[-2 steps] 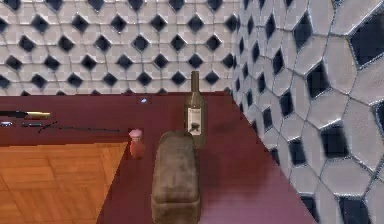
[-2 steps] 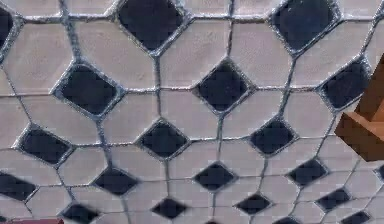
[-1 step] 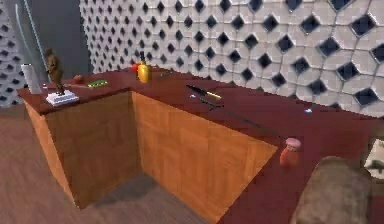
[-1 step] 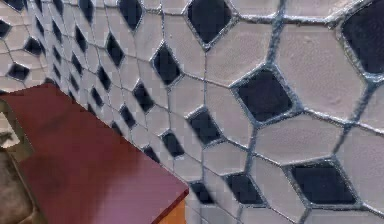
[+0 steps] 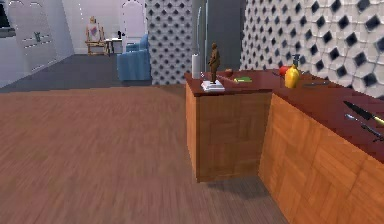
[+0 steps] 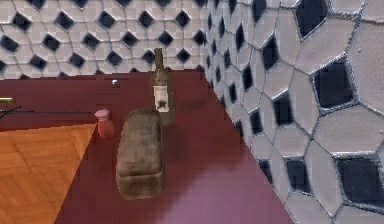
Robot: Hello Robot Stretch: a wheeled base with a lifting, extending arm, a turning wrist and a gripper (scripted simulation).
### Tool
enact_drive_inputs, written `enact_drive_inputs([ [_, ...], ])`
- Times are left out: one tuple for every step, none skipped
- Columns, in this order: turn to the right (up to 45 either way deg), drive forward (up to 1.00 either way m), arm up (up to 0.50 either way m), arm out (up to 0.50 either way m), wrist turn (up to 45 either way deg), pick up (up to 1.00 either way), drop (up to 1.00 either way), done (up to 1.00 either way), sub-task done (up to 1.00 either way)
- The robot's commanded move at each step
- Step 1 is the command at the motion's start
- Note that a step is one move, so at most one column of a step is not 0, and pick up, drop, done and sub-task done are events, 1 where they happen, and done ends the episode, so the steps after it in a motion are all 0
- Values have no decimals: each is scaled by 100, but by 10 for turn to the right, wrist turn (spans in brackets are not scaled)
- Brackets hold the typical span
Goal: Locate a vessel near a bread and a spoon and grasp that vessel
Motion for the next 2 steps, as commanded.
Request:
enact_drive_inputs([
  [0, 0, 50, 0, 0, 0, 0, 0, 0],
  [0, 0, 38, 0, 0, 0, 0, 0, 0],
])
